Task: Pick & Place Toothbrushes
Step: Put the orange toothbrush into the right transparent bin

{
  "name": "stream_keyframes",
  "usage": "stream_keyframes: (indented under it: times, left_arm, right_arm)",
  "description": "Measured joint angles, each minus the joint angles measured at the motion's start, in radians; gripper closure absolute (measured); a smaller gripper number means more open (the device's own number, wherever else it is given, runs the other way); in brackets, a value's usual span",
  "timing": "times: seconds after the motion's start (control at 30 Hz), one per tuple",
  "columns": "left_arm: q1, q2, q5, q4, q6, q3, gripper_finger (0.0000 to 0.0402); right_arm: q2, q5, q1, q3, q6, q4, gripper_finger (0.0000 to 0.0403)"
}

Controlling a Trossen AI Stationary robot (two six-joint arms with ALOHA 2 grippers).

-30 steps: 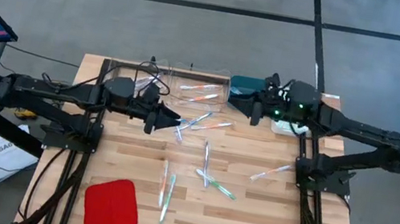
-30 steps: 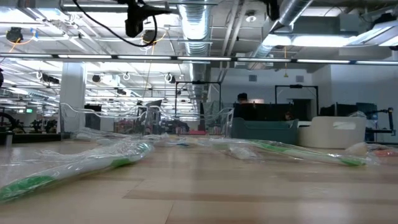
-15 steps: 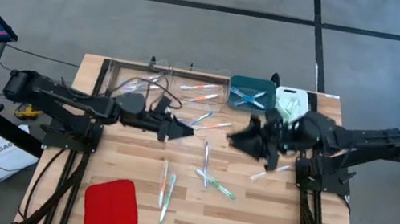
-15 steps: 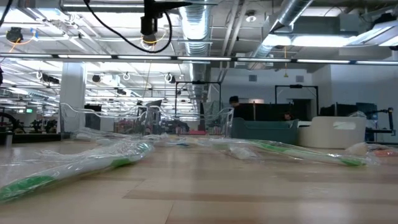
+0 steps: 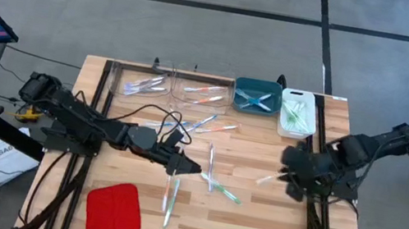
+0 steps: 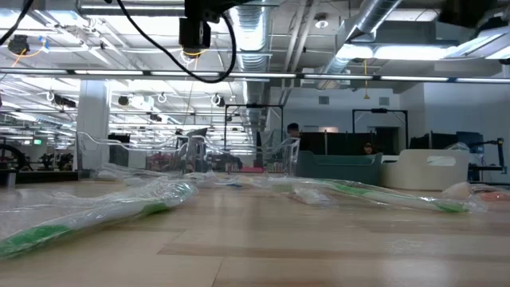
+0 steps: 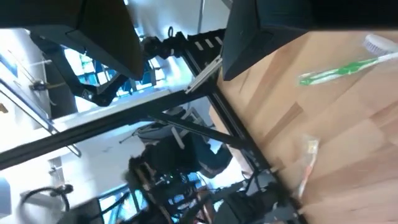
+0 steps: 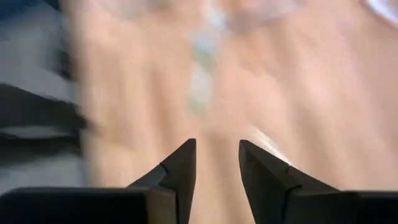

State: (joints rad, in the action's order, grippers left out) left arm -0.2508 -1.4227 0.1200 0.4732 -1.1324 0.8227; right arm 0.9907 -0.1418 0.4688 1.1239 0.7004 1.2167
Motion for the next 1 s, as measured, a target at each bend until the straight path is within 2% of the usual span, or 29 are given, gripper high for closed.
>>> stream_keyframes:
  times: [0.13, 0.3, 0.4, 0.53, 0.7, 0.8, 0.93, 1.0]
  left_arm:
    - [-0.013, -0.009, 0.029, 0.003, -0.019, 0.000, 0.0188]
    - [-0.028, -0.009, 0.038, 0.005, -0.019, 0.000, 0.0188]
    - [-0.045, -0.009, 0.038, 0.005, -0.018, 0.000, 0.0188]
    - [-0.067, -0.009, 0.078, 0.005, -0.006, 0.000, 0.0188]
    - [-0.087, -0.009, 0.114, 0.006, -0.005, 0.000, 0.0188]
    - [-0.100, -0.009, 0.117, 0.006, -0.008, 0.000, 0.0188]
    - [-0.114, -0.009, 0.118, 0.006, -0.019, 0.000, 0.0188]
    - [-0.115, -0.009, 0.118, 0.006, -0.029, 0.000, 0.0188]
  right_arm:
    - [-0.005, -0.148, 0.035, 0.000, -0.002, 0.237, 0.0278]
    - [0.013, -0.338, 0.048, -0.008, -0.100, 0.275, 0.0241]
    - [0.032, -0.377, 0.026, -0.055, -0.094, 0.263, 0.0212]
    - [0.044, -0.313, -0.037, -0.192, -0.076, 0.193, 0.0188]
    - [0.014, -0.229, -0.059, -0.357, -0.149, 0.094, 0.0188]
    - [0.015, -0.216, -0.071, -0.401, -0.190, 0.070, 0.0196]
    - [0.018, -0.068, -0.088, -0.418, -0.340, -0.044, 0.0209]
    - [0.040, -0.038, -0.091, -0.426, -0.389, -0.069, 0.0216]
